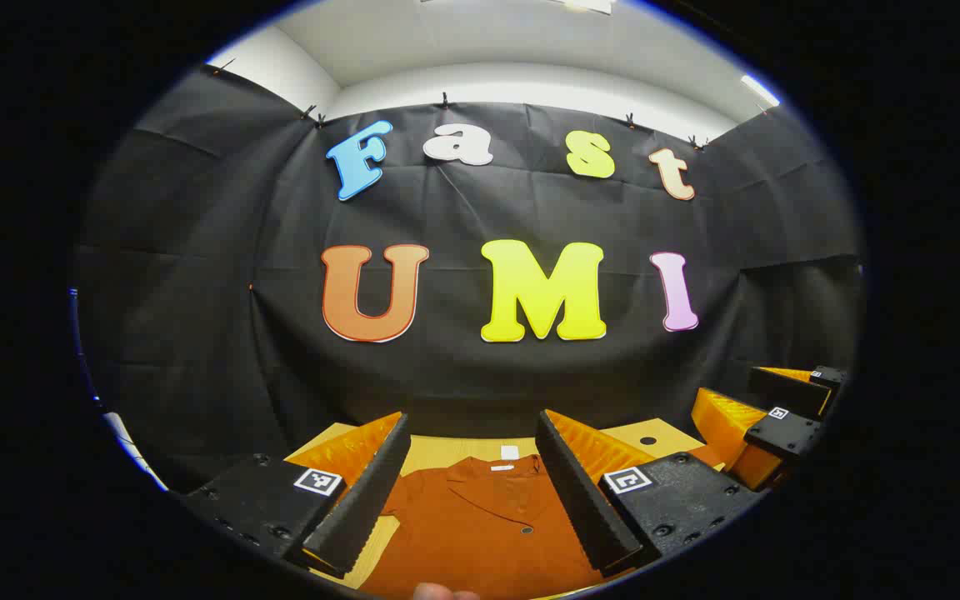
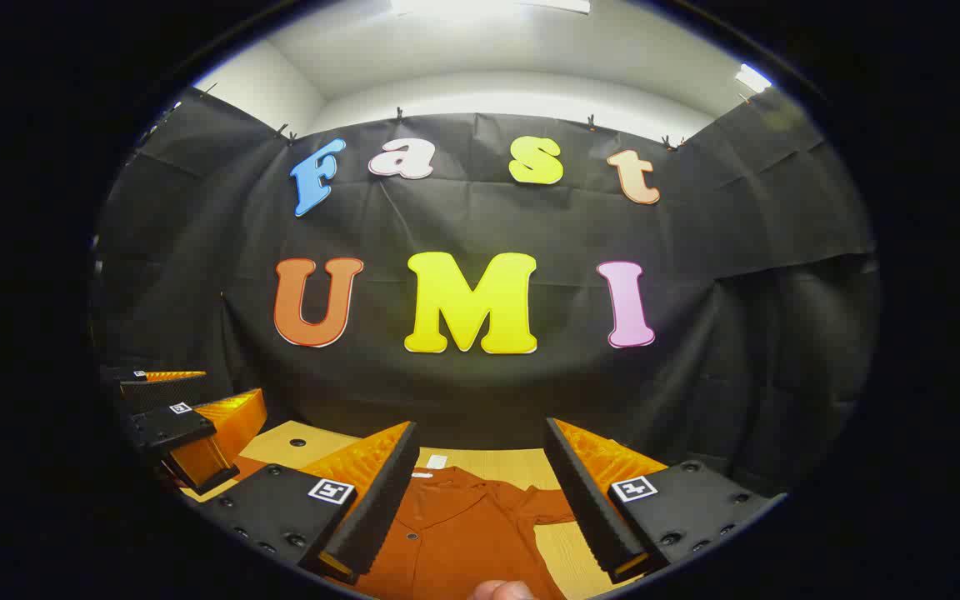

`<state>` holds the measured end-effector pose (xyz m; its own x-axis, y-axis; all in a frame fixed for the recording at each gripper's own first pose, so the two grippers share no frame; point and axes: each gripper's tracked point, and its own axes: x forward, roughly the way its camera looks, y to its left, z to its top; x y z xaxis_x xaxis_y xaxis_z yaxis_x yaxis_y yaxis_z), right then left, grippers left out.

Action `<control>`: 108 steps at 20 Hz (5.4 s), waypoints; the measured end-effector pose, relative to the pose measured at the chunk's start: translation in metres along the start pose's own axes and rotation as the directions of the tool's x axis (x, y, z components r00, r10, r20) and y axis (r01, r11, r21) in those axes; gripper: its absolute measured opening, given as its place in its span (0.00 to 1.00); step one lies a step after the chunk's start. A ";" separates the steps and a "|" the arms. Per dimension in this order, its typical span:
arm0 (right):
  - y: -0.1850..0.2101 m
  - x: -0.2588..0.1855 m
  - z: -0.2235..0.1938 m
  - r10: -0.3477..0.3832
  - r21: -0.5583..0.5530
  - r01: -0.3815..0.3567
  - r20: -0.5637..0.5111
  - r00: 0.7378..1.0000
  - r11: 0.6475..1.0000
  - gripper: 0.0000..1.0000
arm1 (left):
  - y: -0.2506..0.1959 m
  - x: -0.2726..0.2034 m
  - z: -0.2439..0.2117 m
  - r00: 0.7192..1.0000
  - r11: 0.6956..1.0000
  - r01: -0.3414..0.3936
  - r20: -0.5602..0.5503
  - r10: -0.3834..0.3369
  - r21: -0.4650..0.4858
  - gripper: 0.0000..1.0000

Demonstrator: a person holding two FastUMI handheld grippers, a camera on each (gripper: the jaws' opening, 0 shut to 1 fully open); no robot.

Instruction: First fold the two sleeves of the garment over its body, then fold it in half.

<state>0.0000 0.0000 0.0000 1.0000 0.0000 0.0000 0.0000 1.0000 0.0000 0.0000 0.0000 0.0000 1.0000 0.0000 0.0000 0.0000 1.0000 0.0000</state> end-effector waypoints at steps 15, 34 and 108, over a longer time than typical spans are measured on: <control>-0.013 0.016 -0.007 -0.038 -0.008 0.038 -0.015 0.999 0.999 0.96 | -0.002 0.015 -0.006 1.000 1.000 0.003 -0.013 -0.003 0.003 0.98; -0.020 0.017 -0.011 -0.043 -0.018 0.042 -0.025 0.999 0.999 0.96 | -0.005 0.017 -0.003 1.000 1.000 -0.004 -0.005 0.004 0.007 0.98; -0.470 0.255 -0.390 -0.129 0.168 0.383 -0.759 0.639 0.908 0.36 | -0.223 0.125 -0.082 0.960 0.989 0.081 -0.278 -0.044 0.123 0.99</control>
<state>0.2552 -0.4704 -0.3902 0.6387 -0.1293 -0.7585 0.3835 0.9081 0.1681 0.1250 -0.2234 -0.0820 0.9597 -0.0437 -0.2777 0.0806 0.9891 0.1231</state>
